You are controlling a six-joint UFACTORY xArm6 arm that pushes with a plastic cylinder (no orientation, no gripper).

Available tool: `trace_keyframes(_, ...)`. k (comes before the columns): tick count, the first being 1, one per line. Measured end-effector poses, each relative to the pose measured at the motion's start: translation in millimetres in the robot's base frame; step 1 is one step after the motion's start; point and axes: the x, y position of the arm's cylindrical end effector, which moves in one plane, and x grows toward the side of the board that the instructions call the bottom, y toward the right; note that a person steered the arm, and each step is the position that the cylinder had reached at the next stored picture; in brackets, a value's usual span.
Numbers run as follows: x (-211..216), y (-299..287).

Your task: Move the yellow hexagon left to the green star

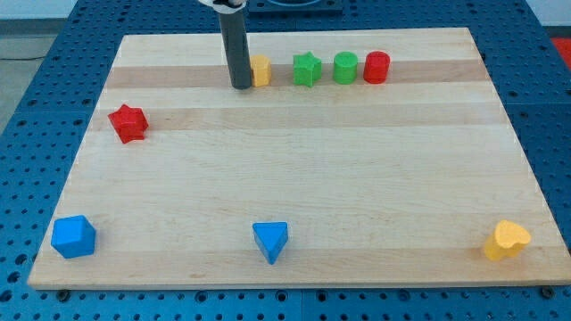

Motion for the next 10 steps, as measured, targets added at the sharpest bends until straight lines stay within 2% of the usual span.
trace_keyframes(1,0,-13)
trace_keyframes(3,-36,-20)
trace_keyframes(10,-29,2)
